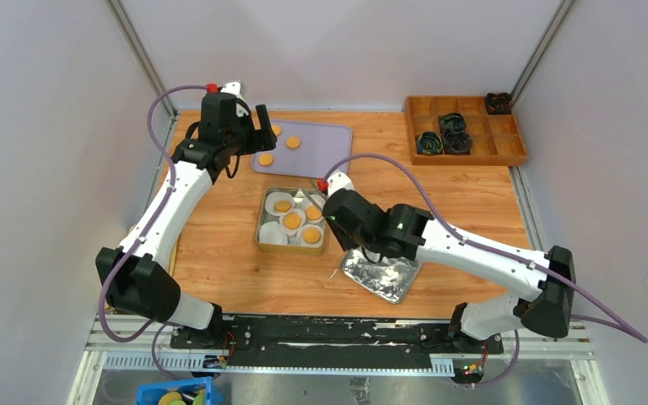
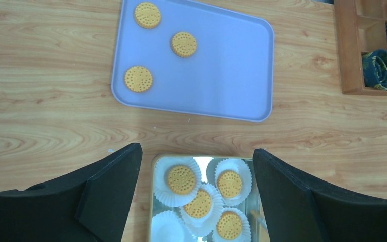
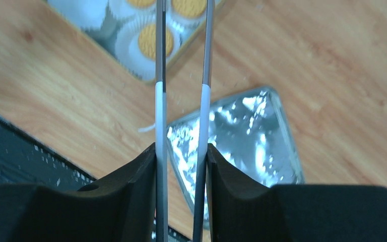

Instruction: Pack the cookies

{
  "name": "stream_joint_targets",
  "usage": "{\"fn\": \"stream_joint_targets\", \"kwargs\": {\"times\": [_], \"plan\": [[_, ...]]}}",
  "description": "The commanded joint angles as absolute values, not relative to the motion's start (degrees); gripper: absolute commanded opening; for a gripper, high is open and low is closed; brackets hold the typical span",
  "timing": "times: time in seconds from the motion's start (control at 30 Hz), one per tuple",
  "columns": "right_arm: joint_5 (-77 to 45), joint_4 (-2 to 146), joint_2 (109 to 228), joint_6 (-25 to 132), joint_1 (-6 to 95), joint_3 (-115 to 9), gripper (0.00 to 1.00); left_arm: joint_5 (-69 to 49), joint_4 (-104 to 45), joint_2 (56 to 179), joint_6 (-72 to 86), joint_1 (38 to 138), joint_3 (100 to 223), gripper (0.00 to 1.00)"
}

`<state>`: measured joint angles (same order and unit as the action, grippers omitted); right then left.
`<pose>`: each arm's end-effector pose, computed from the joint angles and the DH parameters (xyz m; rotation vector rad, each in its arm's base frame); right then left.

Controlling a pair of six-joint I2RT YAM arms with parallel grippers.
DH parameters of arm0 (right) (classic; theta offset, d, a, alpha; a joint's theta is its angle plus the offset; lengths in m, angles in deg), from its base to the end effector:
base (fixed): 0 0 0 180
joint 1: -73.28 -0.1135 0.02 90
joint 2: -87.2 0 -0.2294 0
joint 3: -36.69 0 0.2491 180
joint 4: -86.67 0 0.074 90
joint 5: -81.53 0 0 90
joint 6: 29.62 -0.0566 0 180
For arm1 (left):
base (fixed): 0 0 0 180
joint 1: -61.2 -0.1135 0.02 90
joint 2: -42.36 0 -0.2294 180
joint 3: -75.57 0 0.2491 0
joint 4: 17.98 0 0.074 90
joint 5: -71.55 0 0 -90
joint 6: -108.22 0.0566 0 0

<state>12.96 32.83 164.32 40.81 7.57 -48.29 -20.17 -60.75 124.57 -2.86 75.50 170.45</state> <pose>0.1438 0.2683 0.2801 -0.7451 2.2019 0.3120 0.3346 -0.0835 0.3299 -0.1433 2.1093 -0.3399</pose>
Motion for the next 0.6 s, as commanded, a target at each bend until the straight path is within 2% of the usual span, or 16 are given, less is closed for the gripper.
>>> {"fn": "stream_joint_targets", "kwargs": {"times": [0.0, 0.23, 0.57], "plan": [[16.14, 37.64, 168.05, 45.98, 12.43, -54.40, 0.36, -20.47, -60.61, 123.10, -2.67, 75.08, 170.62, 0.87], [8.89, 45.27, 180.88, 50.67, 22.45, -61.67, 0.40, -20.71, -60.37, 123.75, -2.49, 75.08, 170.74, 0.87], [0.39, 47.68, 198.38, 53.28, 28.72, -75.63, 0.43, -22.22, -60.61, 126.30, -1.74, 75.08, 172.13, 0.87]]}}
